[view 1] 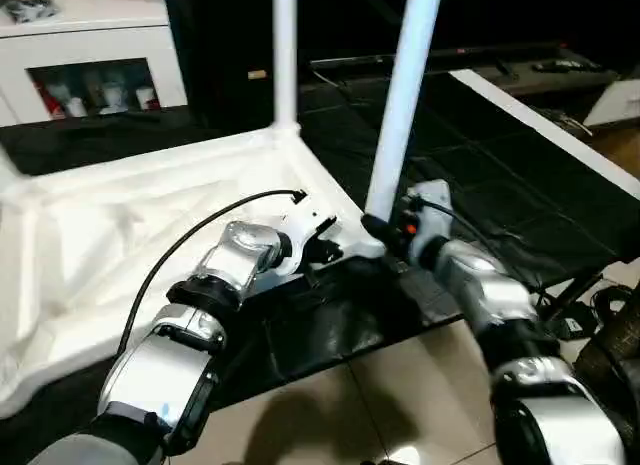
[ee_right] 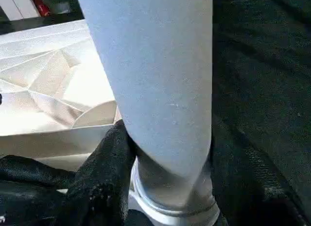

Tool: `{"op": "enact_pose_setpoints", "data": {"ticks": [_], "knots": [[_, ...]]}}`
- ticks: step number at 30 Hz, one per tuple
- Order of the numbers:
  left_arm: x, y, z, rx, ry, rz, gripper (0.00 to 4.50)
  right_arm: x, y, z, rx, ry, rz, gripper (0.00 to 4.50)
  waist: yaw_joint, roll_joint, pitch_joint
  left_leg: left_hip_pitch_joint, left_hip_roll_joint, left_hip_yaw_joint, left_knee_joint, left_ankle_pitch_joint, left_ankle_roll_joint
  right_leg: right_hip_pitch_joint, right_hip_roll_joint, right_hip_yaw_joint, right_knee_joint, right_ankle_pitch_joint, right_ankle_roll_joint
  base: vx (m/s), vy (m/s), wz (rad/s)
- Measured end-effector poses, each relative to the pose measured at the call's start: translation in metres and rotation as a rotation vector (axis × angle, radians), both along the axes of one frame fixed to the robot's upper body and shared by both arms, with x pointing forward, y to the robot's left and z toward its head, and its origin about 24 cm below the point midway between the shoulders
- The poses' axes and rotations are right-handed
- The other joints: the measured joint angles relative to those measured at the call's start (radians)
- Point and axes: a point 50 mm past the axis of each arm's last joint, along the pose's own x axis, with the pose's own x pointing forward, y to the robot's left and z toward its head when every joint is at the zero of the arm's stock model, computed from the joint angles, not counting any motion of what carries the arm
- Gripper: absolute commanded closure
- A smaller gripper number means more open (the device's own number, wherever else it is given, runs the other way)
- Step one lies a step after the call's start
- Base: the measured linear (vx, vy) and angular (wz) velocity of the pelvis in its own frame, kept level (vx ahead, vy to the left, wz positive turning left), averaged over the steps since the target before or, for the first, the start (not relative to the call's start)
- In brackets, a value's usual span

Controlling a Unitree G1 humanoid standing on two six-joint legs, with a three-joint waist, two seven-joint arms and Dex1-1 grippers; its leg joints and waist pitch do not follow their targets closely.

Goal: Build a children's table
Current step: Rotate leg to tighten

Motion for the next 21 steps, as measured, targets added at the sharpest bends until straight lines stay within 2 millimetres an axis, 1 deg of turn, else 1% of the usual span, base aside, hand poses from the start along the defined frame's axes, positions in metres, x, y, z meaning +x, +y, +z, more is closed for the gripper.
{"op": "enact_pose_setpoints", "data": {"ticks": [1,3,6,8,10,11,15,16,18,21], "knots": [[0.000,-0.001,0.000,0.000,0.000,-0.008,4.50,0.000,0.001,-0.001,0.005,0.004,-0.003,1.83,0.005,0.000,0.000,0.001,0.000,0.000,-0.002,0.000,0.000,0.000,0.000,0.000,0.000,0.002,0.000,0.000,0.000,0.00],[-0.001,-0.002,0.001,0.005,-0.010,-0.040,4.50,0.000,-0.001,-0.001,0.000,-0.010,-0.002,1.46,0.014,0.001,-0.001,0.004,0.000,0.000,-0.008,0.000,0.000,0.000,0.001,-0.002,0.001,0.006,-0.005,0.000,0.000,0.00],[-0.001,0.000,0.003,0.012,-0.017,-0.075,4.50,-0.003,-0.002,-0.002,-0.017,-0.039,0.047,1.27,0.019,0.001,-0.001,0.004,0.002,0.000,-0.012,0.000,0.000,0.000,0.001,-0.006,0.001,0.006,-0.006,0.000,0.000,0.00],[-0.002,0.003,0.004,0.013,-0.017,-0.111,4.50,-0.008,-0.008,-0.004,-0.021,-0.063,0.096,1.01,0.024,0.001,-0.001,0.004,0.003,0.000,-0.014,0.000,0.000,-0.001,0.002,-0.007,0.001,0.005,-0.004,0.000,0.000,0.00],[-0.003,0.006,0.004,0.014,-0.021,-0.138,4.50,-0.011,-0.012,-0.005,-0.018,-0.071,0.136,0.87,0.028,0.001,-0.001,0.003,0.003,0.000,-0.015,0.000,0.000,-0.002,0.002,-0.007,0.001,0.005,-0.004,0.000,0.000,0.00],[-0.005,0.010,0.005,0.012,-0.019,-0.176,4.50,-0.018,-0.021,-0.006,-0.014,-0.086,0.204,0.81,0.037,0.001,-0.001,0.002,0.003,0.000,-0.015,0.001,0.001,-0.003,0.002,-0.007,0.000,0.005,-0.004,0.000,0.000,0.00],[-0.009,0.022,0.006,0.026,-0.017,-0.283,4.50,-0.032,-0.041,-0.005,-0.001,-0.084,0.361,0.38,0.053,0.002,0.000,0.002,0.006,0.001,-0.012,0.003,0.004,-0.004,0.002,-0.007,0.001,0.005,-0.005,0.000,0.000,0.00],[-0.011,0.025,0.006,0.028,-0.018,-0.312,4.50,-0.035,-0.045,-0.004,-0.005,-0.084,0.405,0.38,0.057,0.002,0.000,0.002,0.008,0.001,-0.011,0.003,0.004,-0.004,0.002,-0.007,0.001,0.005,-0.005,0.000,0.000,0.00],[-0.015,0.029,0.006,0.029,-0.006,-0.366,4.50,-0.040,-0.053,0.000,-0.011,-0.079,0.494,0.14,0.066,0.002,0.000,0.002,0.009,0.002,-0.008,0.002,0.002,-0.004,0.001,-0.007,0.001,0.006,-0.006,0.000,0.000,0.00],[-0.020,0.036,0.007,0.055,-0.003,-0.471,4.50,-0.047,-0.065,0.012,-0.044,-0.085,0.641,0.09,0.075,0.002,0.000,0.002,0.013,0.007,-0.006,0.000,-0.001,-0.003,0.001,-0.007,0.001,0.006,-0.007,0.000,0.000,0.00]]}}
